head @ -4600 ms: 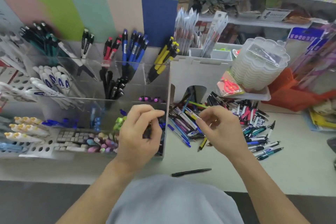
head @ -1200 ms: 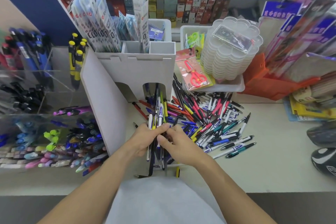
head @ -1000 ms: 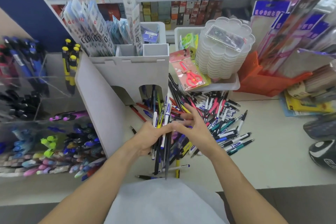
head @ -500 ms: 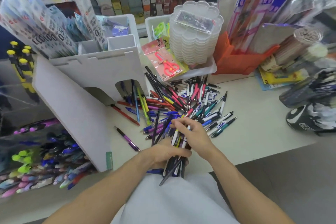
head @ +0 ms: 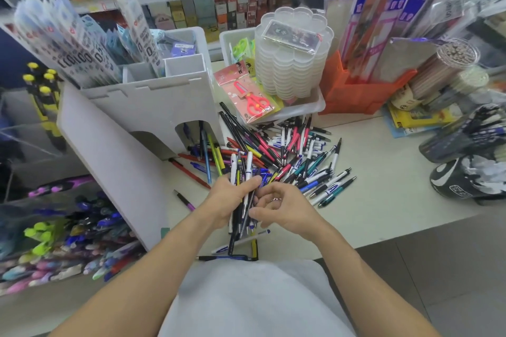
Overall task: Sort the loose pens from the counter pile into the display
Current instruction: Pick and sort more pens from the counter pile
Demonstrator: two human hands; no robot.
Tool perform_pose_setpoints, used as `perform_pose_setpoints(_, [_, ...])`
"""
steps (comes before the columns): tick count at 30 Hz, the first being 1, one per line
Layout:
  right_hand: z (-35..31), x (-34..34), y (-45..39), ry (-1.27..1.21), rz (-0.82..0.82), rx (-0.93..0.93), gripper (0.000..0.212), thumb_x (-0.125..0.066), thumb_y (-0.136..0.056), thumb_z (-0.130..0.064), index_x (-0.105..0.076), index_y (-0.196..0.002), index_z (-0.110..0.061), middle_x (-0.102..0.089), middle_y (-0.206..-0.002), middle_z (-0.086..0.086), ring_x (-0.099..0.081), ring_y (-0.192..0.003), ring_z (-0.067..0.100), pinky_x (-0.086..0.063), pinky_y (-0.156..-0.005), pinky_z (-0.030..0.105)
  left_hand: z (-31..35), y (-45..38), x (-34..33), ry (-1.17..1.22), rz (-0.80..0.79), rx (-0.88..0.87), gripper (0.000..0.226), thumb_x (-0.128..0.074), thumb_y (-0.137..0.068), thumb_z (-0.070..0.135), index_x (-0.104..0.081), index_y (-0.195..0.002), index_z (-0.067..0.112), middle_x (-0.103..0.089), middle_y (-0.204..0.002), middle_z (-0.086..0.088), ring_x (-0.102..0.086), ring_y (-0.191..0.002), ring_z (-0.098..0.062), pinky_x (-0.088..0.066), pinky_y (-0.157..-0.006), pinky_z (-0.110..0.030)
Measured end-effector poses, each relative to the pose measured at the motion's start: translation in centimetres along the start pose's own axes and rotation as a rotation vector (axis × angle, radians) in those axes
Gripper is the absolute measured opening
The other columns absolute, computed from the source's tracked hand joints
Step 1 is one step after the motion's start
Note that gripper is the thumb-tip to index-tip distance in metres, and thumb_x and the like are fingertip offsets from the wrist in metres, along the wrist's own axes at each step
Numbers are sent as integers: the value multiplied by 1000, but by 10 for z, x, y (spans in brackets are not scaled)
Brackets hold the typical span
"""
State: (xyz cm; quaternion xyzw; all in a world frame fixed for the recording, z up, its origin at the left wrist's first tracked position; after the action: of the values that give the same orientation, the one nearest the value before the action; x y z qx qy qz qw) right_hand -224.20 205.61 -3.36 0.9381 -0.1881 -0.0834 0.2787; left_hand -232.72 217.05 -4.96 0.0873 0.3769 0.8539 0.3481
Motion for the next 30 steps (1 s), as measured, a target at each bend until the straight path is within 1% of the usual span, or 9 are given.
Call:
perform_pose_setpoints(3, [7, -7, -1, -5, 62, -28, 38, -85, -81, -16, -63, -110, -7, -65, -83, 9, -69, -69, 23, -63, -66, 43, -8, 5, 3, 15, -29, 28, 24, -77, -86, 17, -65, -97, 0, -71, -73, -14, -69, -64, -25, -59, -60, -38])
perform_pose_setpoints(6, [11, -7, -4, -2, 129, -32, 63, -87, -77, -18, -52, -130, -17, -63, -102, 14, -70, -74, 26, -62, -64, 40, -19, 11, 4, 59, -81, 55, 25, -74, -89, 20, -69, -103, 0, -74, -85, -16, -71, -74, -29, -59, -66, -40])
perform_pose_setpoints(11, [-6, -10, -10, 314, 88, 77, 64, -77, -82, -17, -47, -137, -28, -51, -122, 2, -61, -100, 15, -51, -75, 17, -31, 13, -1, 87, -211, 65, 37, -77, -84, 20, -70, -119, 8, -74, -111, -18, -71, -103, -33, -58, -85, -43])
perform_pose_setpoints(14, [-4, -10, -15, 446, -61, 60, 95, -80, -81, -21, -24, -157, -34, -37, -140, -4, -51, -119, 13, -53, -84, 25, -31, 11, 3, 62, -203, 91, 38, -77, -83, 7, -66, -119, 3, -75, -95, -13, -72, -83, -29, -58, -70, -39])
perform_pose_setpoints(16, [-10, -8, -19, 269, -75, 74, 102, -80, -85, -23, -12, -158, -42, -29, -150, -12, -45, -128, 10, -51, -92, 29, -33, 14, 2, 32, -258, 140, 35, -78, -82, 5, -65, -113, -2, -68, -79, -13, -65, -67, -25, -56, -64, -38])
perform_pose_setpoints(20, [-13, -21, -34, 124, -58, 140, 73, -76, -90, -31, -38, -152, -33, -51, -145, -13, -49, -128, 0, -40, -96, 15, -45, 24, -9, 23, -425, 214, 19, -72, -85, 2, -61, -101, -1, -60, -74, -16, -62, -67, -28, -58, -78, -48])
perform_pose_setpoints(24, [14, -40, -48, 202, 71, 147, 19, -74, -90, -14, -70, -108, -15, -71, -112, 0, -66, -105, 13, -53, -96, 36, -60, 34, -4, 99, -368, 239, 20, -69, -85, -2, -61, -102, -6, -65, -77, -23, -68, -68, -32, -59, -69, -43])
perform_pose_setpoints(27, [19, -47, -52, 108, 76, 76, 30, -68, -94, -12, -61, -123, -17, -71, -113, 1, -68, -102, 17, -56, -94, 38, -63, 35, 4, 154, -310, 226, 29, -72, -82, 0, -61, -108, -6, -66, -75, -20, -68, -65, -28, -58, -63, -38])
perform_pose_setpoints(30, [5, -46, -52, 140, 66, 75, 55, -72, -93, -34, -44, -140, -27, -60, -125, -7, -58, -114, 5, -48, -88, 18, -55, 32, 13, 100, -252, 156, 17, -72, -85, 0, -63, -100, -1, -65, -69, -13, -64, -60, -21, -55, -62, -33])
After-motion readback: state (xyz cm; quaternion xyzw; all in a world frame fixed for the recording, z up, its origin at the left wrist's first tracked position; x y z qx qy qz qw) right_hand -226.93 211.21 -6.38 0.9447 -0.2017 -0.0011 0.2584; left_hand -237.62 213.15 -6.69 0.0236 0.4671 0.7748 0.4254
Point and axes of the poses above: each hand's wrist, its own y-axis away from the middle knuckle, its own x-axis out of the back of the hand, z = x × y, the point moved 7 cm from there along -y, towards the middle knuckle
